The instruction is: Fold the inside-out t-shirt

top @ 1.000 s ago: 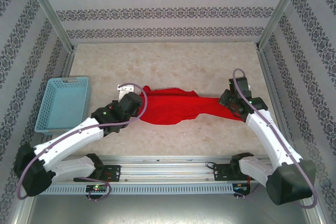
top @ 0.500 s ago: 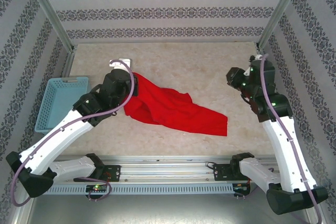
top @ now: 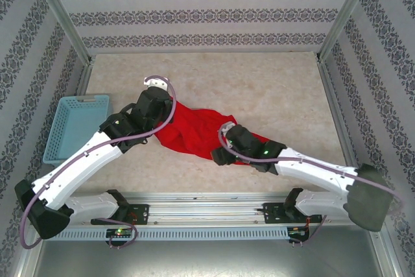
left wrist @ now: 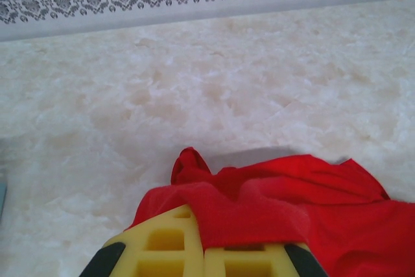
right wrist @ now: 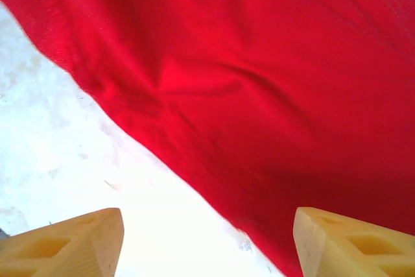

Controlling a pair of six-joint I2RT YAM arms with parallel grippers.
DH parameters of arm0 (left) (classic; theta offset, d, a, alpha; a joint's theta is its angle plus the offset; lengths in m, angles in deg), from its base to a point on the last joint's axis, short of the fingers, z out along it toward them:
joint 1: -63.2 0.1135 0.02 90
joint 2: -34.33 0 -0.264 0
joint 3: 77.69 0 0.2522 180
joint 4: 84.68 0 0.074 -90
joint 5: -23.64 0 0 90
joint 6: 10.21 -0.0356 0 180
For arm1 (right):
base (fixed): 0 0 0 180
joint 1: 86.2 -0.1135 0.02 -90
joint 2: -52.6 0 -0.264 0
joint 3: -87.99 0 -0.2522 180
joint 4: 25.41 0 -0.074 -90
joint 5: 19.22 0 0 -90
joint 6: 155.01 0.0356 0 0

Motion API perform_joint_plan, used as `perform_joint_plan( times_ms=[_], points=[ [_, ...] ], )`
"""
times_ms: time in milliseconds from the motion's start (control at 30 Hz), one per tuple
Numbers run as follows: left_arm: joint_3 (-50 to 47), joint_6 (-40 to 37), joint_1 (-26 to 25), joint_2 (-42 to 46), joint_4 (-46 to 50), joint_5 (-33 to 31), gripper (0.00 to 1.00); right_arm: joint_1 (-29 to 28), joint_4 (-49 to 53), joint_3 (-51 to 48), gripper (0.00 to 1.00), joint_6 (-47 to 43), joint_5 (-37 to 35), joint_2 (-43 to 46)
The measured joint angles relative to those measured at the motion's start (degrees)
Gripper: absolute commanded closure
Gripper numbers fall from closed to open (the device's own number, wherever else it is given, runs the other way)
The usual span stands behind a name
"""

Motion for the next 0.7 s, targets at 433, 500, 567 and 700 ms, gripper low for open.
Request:
perform_joint_plan(
  times_ms=[433,500,567,700],
  points=[
    [10.4,-0.6,0.3,0.3,3.7,-0.4,1.00,-8.4,-21.9,0.0,0.24,-11.7,-12.8,-16.5],
    [12.0,-0.7,0.3,0.3,4.2,-0.4,1.00,-8.7,-22.2,2.1,0.30,-12.1,-17.6,-20.2],
    [13.3,-0.9,0.3,0.3,5.0,-0.5,1.00,-8.5,-22.3,4.2,0.52,-13.0,-21.8,-23.0],
    [16.2,-1.3,1.2,-0.3,7.3,-1.4,1.00,-8.0,-22.8,5.9,0.98,-14.6,-27.3,-22.6]
  ],
)
